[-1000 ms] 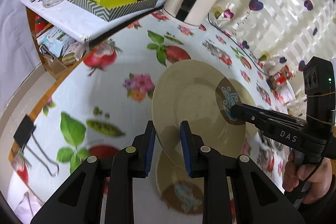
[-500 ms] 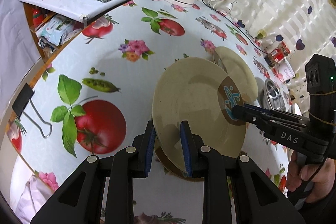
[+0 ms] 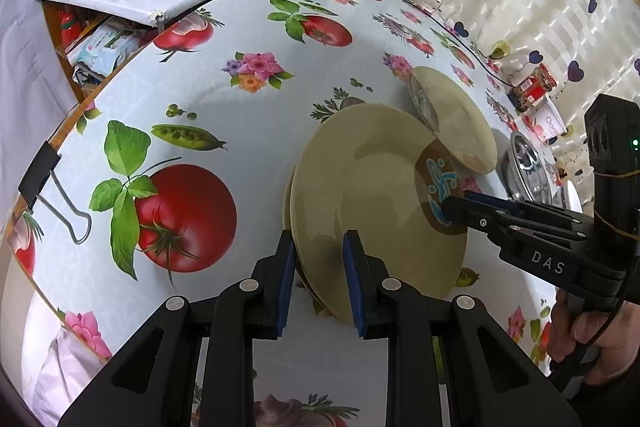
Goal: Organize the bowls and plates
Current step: 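Lift the beige plate off the table with both grippers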
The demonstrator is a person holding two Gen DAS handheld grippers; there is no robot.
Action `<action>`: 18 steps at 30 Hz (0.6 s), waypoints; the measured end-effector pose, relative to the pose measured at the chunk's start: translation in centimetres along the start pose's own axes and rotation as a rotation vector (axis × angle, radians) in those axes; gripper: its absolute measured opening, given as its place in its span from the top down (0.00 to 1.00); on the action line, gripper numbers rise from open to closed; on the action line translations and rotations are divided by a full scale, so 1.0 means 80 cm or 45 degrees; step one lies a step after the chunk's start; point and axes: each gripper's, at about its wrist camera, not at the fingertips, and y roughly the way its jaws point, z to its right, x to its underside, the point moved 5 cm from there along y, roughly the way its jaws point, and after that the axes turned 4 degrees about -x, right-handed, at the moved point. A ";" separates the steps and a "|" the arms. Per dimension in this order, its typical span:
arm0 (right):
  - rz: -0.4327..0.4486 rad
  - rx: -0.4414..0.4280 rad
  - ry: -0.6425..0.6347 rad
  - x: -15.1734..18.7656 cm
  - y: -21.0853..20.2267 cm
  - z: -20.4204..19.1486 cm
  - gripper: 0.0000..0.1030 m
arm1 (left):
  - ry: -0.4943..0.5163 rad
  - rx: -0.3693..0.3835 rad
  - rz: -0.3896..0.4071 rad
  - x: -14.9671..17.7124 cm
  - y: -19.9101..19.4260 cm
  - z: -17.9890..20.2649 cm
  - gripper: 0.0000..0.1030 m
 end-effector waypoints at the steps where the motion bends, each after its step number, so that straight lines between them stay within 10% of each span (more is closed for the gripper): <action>1: 0.000 0.005 -0.005 0.001 0.001 0.000 0.77 | 0.003 -0.005 0.002 0.000 0.000 0.000 0.77; 18: 0.042 0.031 -0.051 0.002 -0.007 -0.004 0.77 | -0.004 -0.004 0.055 -0.009 -0.006 -0.009 0.77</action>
